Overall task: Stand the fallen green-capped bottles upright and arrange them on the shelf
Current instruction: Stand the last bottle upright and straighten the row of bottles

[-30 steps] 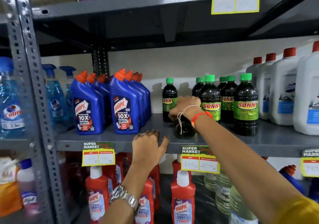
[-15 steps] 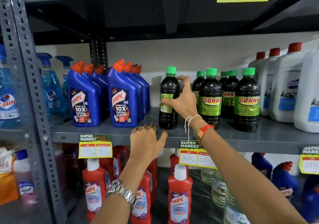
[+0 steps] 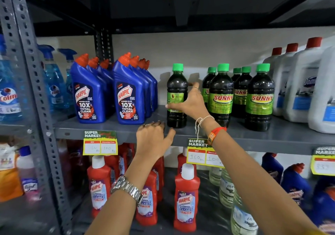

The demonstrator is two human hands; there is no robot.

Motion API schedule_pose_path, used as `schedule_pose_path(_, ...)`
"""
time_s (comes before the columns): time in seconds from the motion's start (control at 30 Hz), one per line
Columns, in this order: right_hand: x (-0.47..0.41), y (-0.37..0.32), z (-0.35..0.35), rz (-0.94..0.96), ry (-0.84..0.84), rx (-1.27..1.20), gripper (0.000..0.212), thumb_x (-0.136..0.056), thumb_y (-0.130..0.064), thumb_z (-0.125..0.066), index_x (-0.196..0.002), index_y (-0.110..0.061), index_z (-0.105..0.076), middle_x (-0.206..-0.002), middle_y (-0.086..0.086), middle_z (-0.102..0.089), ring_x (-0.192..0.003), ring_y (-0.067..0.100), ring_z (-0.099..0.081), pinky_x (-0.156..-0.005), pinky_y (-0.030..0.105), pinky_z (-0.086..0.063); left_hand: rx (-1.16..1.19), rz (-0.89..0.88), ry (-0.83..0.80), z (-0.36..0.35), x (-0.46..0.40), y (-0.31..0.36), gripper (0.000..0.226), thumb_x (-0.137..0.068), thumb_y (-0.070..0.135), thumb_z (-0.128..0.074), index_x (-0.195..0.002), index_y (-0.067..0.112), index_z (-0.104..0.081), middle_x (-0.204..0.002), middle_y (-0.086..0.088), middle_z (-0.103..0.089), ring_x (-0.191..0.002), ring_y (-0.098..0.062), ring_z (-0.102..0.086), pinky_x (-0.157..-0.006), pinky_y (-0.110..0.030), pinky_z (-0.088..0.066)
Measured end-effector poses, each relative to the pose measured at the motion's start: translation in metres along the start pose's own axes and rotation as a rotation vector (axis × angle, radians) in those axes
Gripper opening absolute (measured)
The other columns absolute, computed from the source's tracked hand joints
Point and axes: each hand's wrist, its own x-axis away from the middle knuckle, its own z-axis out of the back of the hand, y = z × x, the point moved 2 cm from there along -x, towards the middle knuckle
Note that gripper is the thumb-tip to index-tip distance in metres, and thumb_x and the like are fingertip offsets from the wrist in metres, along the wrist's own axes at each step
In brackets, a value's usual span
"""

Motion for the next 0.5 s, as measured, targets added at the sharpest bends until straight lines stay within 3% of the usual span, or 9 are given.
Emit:
schedule_pose_path(0.07,-0.004,0.003,0.006,-0.15,-0.126,-0.186,0.088,-0.055,-0.018,-0.086,-0.12,-0.009,-0.028,-0.105,0.003,-0.054,-0.102,0.019,-0.053,-0.089,0.029,-0.044,0.005,-0.001,-0.005,0.0,0.0,0.0,0.053,-0.083,0.051,-0.027,-0.088,0.016,-0.067,-0.087,-0.002,-0.071,-0.079,-0.019,-0.064,-0.071,-0.03,-0.041)
schedule_pose_path(0.13,-0.004,0.006,0.011,-0.266,-0.249,-0.467,0.079,-0.064,0.005,-0.075,-0.126,-0.004,-0.028,-0.099,0.007,-0.058,-0.093,0.022,-0.059,-0.079,0.031,-0.05,-0.006,-0.007,-0.007,-0.001,0.0,0.0,0.053,-0.084,0.05,-0.028,-0.091,0.016,-0.068,-0.09,-0.002,-0.072,-0.081,-0.018,-0.064,-0.072,-0.029,-0.041)
schedule_pose_path(0.23,-0.002,0.011,0.015,-0.28,-0.28,-0.682,0.071,-0.073,0.017,-0.057,-0.134,-0.002,-0.024,-0.08,0.008,-0.059,-0.072,0.021,-0.058,-0.072,0.036,-0.044,-0.027,-0.013,-0.009,-0.001,-0.002,0.001,0.056,-0.084,0.05,-0.025,-0.096,0.016,-0.068,-0.096,-0.002,-0.072,-0.086,-0.018,-0.065,-0.075,-0.029,-0.043)
schedule_pose_path(0.3,-0.001,0.013,0.014,-0.261,-0.266,-0.615,0.075,-0.073,0.006,-0.066,-0.134,-0.002,-0.023,-0.094,0.009,-0.06,-0.086,0.022,-0.06,-0.085,0.039,-0.045,-0.029,-0.009,-0.016,-0.002,-0.002,0.0,0.057,-0.083,0.051,-0.025,-0.097,0.016,-0.068,-0.098,-0.002,-0.072,-0.088,-0.018,-0.065,-0.076,-0.03,-0.044)
schedule_pose_path(0.37,0.0,0.015,0.011,-0.228,-0.23,-0.351,0.092,-0.062,-0.023,-0.081,-0.131,-0.006,-0.024,-0.117,0.01,-0.056,-0.11,0.024,-0.056,-0.1,0.041,-0.043,-0.031,-0.005,-0.019,-0.002,-0.002,0.0,0.058,-0.083,0.051,-0.025,-0.097,0.016,-0.068,-0.098,-0.001,-0.072,-0.089,-0.018,-0.064,-0.076,-0.03,-0.044)
schedule_pose_path(0.43,0.003,0.016,0.007,-0.189,-0.143,-0.077,0.106,-0.048,-0.047,-0.085,-0.127,-0.006,-0.027,-0.123,0.009,-0.054,-0.117,0.023,-0.051,-0.102,0.039,-0.043,-0.031,-0.004,-0.016,-0.002,-0.002,0.0,0.057,-0.083,0.051,-0.025,-0.095,0.016,-0.068,-0.096,-0.002,-0.072,-0.088,-0.019,-0.064,-0.075,-0.03,-0.043)
schedule_pose_path(0.5,0.006,0.015,0.003,-0.129,-0.058,0.009,0.109,-0.045,-0.053,-0.084,-0.125,-0.004,-0.029,-0.121,0.011,-0.056,-0.116,0.024,-0.052,-0.101,0.037,-0.044,-0.035,-0.01,-0.008,-0.002,0.0,0.0,0.056,-0.084,0.051,-0.026,-0.092,0.015,-0.067,-0.092,-0.003,-0.072,-0.085,-0.02,-0.064,-0.074,-0.03,-0.042)
